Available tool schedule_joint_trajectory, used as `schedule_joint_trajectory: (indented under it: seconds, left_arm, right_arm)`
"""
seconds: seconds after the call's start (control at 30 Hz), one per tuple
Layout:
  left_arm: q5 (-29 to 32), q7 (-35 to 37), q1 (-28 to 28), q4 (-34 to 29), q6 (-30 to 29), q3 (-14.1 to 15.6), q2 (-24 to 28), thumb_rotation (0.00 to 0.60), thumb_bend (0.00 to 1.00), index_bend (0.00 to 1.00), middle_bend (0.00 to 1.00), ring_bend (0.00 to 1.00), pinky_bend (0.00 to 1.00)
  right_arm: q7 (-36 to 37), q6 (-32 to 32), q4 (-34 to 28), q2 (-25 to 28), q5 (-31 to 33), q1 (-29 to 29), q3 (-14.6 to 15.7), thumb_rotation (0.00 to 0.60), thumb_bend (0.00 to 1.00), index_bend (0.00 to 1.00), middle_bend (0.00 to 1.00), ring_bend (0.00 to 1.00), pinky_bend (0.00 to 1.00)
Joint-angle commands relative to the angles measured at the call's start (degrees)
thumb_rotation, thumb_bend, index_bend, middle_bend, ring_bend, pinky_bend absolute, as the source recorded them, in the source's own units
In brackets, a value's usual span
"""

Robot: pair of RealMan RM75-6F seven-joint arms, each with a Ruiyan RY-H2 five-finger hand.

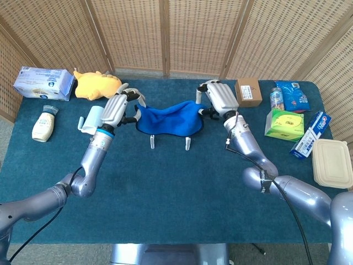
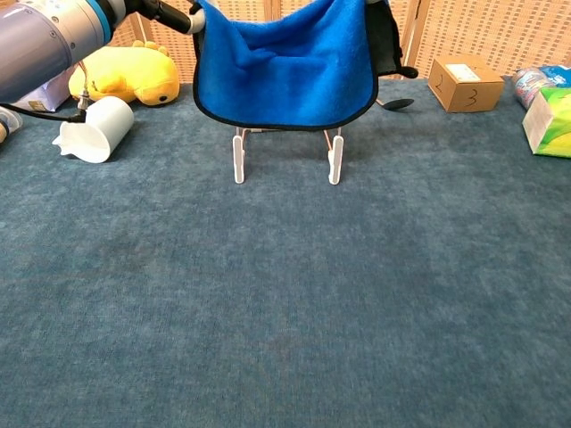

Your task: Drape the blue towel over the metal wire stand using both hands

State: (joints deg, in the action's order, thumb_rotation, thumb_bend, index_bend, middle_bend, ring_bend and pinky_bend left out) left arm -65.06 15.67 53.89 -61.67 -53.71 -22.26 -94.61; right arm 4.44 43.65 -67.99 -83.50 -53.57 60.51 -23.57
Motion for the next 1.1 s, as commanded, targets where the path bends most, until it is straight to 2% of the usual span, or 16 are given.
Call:
schedule_joint_trajectory:
  seconds: [0.03, 0.53, 1.1]
  left_arm:
    - [-0.03, 0.17, -0.04, 0.11, 0.09, 0.00, -0.18, 0.600, 0.57, 0.79, 0.40, 0.24, 0.06]
    - [-0.38, 0.24, -1.44, 0.24, -0.05, 0.83, -0.36, 0.600, 0.57, 0.79, 0.40, 0.24, 0.06]
    - [-0.81, 0.34, -1.18, -0.54, -0.43, -0.12, -0.13, 0.600, 0.57, 0.79, 0.40, 0.24, 0.06]
  right_arm:
    - [0.20, -0.05, 0.21, -0.09, -0.19, -0.09, -0.04, 0.600, 0.41, 1.00, 0.50, 0.31, 0.23]
    - [0.89, -0.16, 0.34, -0.36, -1.81, -0.90, 0.42, 0.600, 0.41, 1.00, 0.50, 0.31, 0.23]
    - [0.75, -0.28, 0.96, -0.01, -1.56, -0.71, -0.49, 0.600, 0.41, 1.00, 0.50, 0.31, 0.23]
